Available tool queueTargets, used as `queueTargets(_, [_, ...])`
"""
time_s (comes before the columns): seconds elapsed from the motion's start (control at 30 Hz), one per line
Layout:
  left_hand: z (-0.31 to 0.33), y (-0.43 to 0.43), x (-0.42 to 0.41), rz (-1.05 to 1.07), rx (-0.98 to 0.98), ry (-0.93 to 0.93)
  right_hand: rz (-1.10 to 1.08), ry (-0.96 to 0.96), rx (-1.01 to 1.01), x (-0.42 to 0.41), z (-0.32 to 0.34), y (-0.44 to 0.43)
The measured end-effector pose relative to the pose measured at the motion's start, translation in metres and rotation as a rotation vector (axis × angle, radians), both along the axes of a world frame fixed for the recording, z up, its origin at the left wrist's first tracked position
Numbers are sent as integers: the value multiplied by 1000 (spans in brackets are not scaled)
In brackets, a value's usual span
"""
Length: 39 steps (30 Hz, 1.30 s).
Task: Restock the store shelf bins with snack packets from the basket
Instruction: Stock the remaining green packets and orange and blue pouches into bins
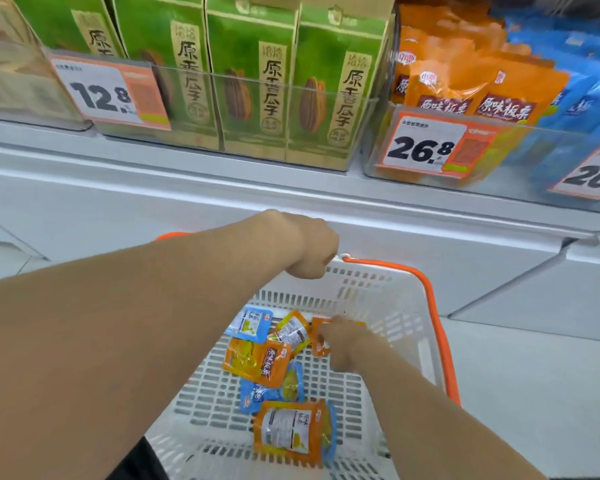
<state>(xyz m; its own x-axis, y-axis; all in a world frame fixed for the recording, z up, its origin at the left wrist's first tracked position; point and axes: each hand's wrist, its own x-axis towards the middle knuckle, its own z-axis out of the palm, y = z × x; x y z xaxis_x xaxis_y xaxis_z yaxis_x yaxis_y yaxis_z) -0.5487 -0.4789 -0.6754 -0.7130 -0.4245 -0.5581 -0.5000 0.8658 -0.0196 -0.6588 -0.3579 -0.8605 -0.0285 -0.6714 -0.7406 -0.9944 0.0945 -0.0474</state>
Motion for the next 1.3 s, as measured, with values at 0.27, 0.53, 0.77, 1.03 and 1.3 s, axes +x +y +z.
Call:
queueTargets(0.27, [-11, -5, -4, -20, -26, -28, 156, 230, -163, 9, -39, 21])
queueTargets(0.53, [10, -3, -13, 37, -52, -19, -232, -35, -236, 1, -7, 18])
queueTargets(0.77, [57, 14, -1, 99, 0, -74, -371, -251, -788, -2, 66, 29])
queueTargets(1.03, [102, 32, 6, 321, 230, 186, -516, -514, -1311, 10, 169, 35])
queueTargets(1.3, [138, 50, 3, 514, 646, 919, -473, -630, -1483, -16, 267, 35])
